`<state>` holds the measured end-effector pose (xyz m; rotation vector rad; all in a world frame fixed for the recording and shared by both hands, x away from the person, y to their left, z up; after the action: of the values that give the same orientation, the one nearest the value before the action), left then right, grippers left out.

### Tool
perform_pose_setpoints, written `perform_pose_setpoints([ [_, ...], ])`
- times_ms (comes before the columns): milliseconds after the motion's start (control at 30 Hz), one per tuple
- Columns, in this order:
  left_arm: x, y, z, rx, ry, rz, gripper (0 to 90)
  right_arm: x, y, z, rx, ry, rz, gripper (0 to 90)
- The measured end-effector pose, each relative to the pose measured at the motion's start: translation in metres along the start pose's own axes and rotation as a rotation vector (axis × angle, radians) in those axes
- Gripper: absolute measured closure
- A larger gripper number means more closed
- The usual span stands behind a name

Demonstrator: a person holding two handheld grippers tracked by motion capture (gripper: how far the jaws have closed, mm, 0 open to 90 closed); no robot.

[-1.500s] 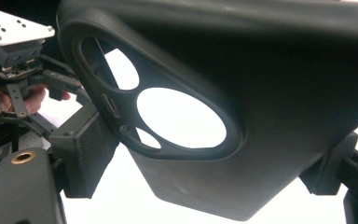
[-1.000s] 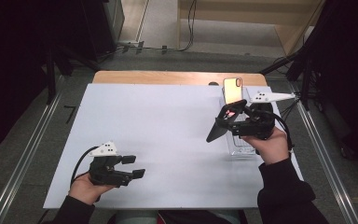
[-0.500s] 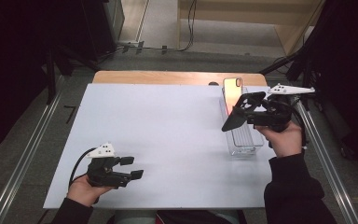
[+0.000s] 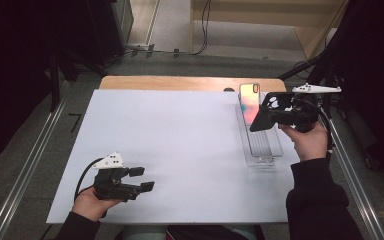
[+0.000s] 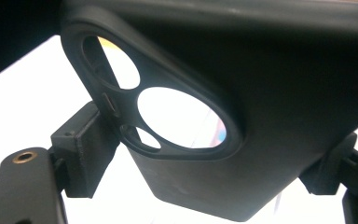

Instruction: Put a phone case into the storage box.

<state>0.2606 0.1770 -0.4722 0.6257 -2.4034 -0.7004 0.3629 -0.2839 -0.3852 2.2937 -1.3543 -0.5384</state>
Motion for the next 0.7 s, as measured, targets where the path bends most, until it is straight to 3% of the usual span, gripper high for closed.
perform_pose_setpoints([
  [700, -0.002, -0.003, 0.0, -0.005, 0.003, -0.001, 31.5, 0.031, -0.075, 0.018, -0.134, -0.066, 0.088, 15.8],
])
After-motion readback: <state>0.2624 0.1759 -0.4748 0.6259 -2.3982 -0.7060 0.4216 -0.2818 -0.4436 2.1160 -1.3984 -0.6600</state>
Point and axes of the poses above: each handheld gripper's, and its own axes: y roughly backward along the jaws, z roughly out of its underside, x roughly to its right, the point moved 4 cm from there along -y, roughly forward along the jaws, and after that the axes turned 5 degrees about y, right-handed, at the moved point
